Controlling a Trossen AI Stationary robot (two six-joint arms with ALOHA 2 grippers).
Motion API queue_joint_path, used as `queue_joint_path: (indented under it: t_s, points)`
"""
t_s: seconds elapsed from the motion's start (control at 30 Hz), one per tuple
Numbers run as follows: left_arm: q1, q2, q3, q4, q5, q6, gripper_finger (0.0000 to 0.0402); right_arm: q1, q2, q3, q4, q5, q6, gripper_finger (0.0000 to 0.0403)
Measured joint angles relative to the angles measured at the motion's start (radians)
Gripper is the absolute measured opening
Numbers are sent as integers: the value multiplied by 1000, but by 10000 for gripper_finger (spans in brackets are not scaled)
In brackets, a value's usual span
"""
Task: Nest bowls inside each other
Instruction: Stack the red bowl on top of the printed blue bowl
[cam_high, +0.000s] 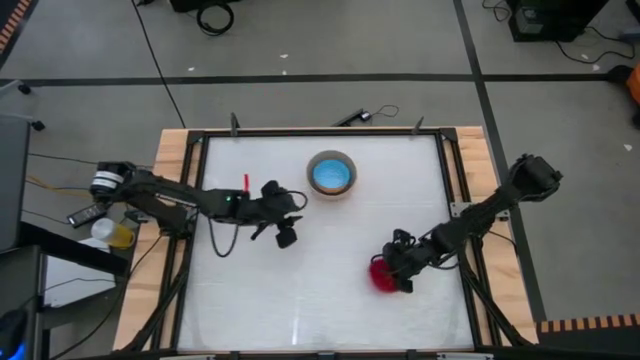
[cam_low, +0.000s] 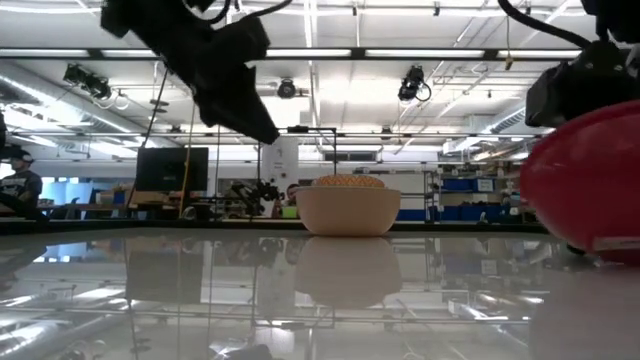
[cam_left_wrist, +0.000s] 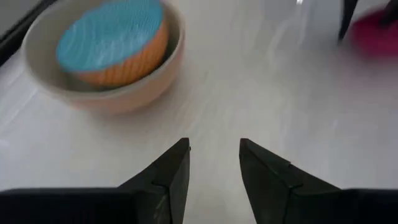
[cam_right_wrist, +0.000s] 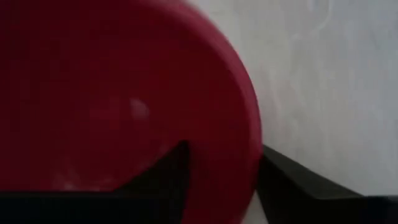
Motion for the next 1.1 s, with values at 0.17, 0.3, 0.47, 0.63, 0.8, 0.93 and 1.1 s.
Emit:
queue_joint_path:
  t_s: [0.17, 0.3, 0.47, 0.63, 0.8, 0.93, 1.1]
  points:
    - [-15, -27, -177, 285, 0, -58, 142, -9, 11, 49, 44, -28, -77, 47]
    - [-20, -10, -285, 510, 0, -97, 142, -23, -8, 84, 52, 22, -154, 27]
    - [-49, 12, -340, 610, 0, -99, 142, -92, -26, 163, 76, 137, -285, 29]
    - [-126, 13, -358, 632, -38, -49, 142, -221, -10, 249, 84, 137, -296, 22]
    - [-195, -14, -378, 646, -124, 5, 142, -323, 22, 323, 52, 196, -322, 22]
    - [-206, -58, -378, 616, -135, 32, 142, -394, 42, 376, 58, 269, -375, 27]
    - [-197, -165, -375, 531, -161, 98, 142, -503, 71, 407, 130, 306, -443, 25]
